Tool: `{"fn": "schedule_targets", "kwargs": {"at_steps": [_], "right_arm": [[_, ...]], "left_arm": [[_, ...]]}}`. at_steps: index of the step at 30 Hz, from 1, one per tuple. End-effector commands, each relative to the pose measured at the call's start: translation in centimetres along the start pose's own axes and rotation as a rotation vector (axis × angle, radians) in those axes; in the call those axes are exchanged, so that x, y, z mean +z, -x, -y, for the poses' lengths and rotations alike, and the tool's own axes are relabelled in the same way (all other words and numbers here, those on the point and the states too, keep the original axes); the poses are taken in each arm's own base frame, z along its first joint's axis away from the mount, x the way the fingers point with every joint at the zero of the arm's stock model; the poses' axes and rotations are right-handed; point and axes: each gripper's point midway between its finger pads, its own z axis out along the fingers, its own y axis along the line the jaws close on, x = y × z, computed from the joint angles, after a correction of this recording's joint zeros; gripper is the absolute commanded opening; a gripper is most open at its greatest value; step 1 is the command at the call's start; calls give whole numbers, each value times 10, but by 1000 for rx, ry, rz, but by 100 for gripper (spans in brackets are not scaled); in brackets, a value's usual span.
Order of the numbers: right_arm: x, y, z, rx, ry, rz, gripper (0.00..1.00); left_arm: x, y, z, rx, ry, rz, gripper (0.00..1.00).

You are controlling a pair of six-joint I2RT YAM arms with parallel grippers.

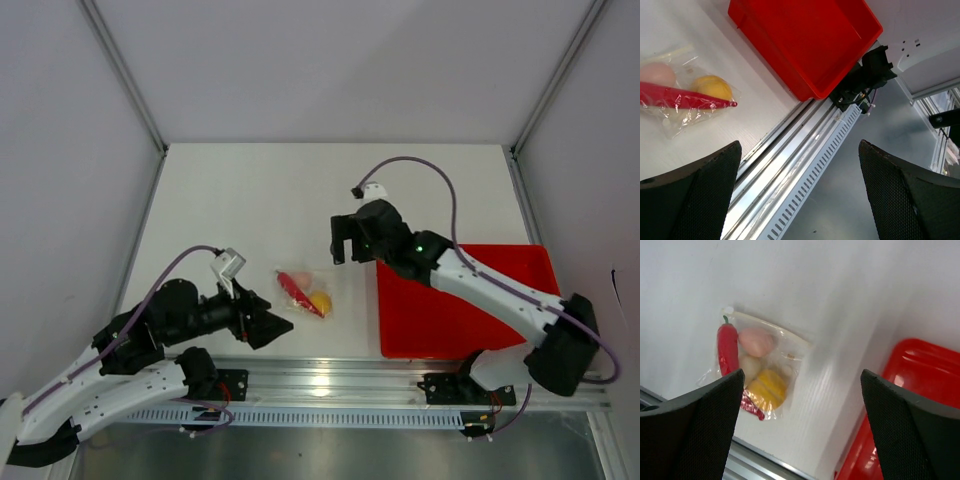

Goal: Place the food in the zip-top bag and seal the zipper
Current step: Reset both arms

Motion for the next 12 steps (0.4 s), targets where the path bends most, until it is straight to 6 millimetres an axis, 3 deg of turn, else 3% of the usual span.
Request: {"fn": "schedule_targets", "kwargs": {"at_steps": [1, 3, 7, 8, 10, 12], "right_arm": [[-44, -23, 38, 46, -190, 6, 99], [-59, -34, 51, 69, -259, 33, 100], [-90, -54, 47, 114, -223, 71, 99], [-103, -49, 48, 141, -189, 127, 99], [-105, -63, 47, 154, -135, 153, 99], [-116, -61, 47, 195, -69, 205, 99]], "left_arm": [[4, 8, 7, -34, -30, 46, 100], [6, 8, 7, -43, -35, 50, 99], [10, 6, 7, -70, -41, 53, 100], [10, 9, 9, -71, -55, 69, 99], [15, 4, 7, -83, -58, 67, 99], [16, 8, 12, -86, -88, 86, 100]]}}
